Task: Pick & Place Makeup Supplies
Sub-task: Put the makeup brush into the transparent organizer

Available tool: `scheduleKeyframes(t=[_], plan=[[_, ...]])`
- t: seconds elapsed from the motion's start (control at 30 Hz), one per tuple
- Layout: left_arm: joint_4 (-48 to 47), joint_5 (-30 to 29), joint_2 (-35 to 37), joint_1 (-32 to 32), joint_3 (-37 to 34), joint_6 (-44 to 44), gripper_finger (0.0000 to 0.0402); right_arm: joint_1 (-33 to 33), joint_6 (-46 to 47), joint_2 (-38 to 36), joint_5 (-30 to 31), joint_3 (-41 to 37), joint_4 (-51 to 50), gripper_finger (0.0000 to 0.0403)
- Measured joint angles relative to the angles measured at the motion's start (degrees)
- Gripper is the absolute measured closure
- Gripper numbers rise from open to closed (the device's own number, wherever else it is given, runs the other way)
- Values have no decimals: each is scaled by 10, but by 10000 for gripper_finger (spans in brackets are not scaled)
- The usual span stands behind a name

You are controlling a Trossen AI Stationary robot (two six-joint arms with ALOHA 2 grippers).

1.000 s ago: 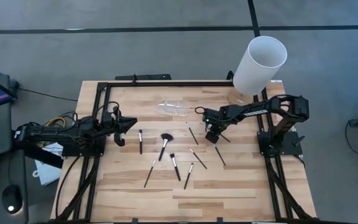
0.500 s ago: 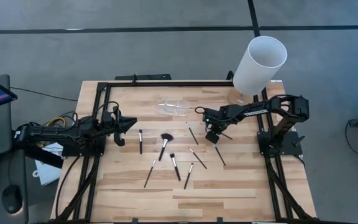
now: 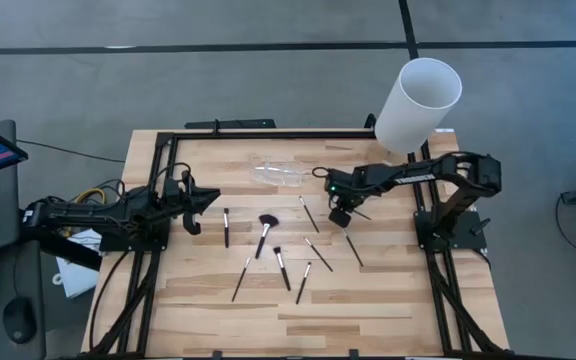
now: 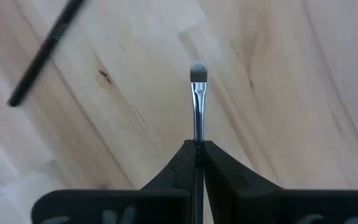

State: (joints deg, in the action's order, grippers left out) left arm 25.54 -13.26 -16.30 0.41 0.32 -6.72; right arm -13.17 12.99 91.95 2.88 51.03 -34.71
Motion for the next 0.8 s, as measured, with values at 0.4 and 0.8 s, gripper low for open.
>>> scheduleKeyframes(t=[0.4, 0.8], plan=[[2, 0, -4, 0, 0, 0, 362, 0, -41, -116, 0, 1, 184, 394], [6, 0, -4, 0, 0, -2, 362, -13, -120, -19, -1, 2, 625, 390]])
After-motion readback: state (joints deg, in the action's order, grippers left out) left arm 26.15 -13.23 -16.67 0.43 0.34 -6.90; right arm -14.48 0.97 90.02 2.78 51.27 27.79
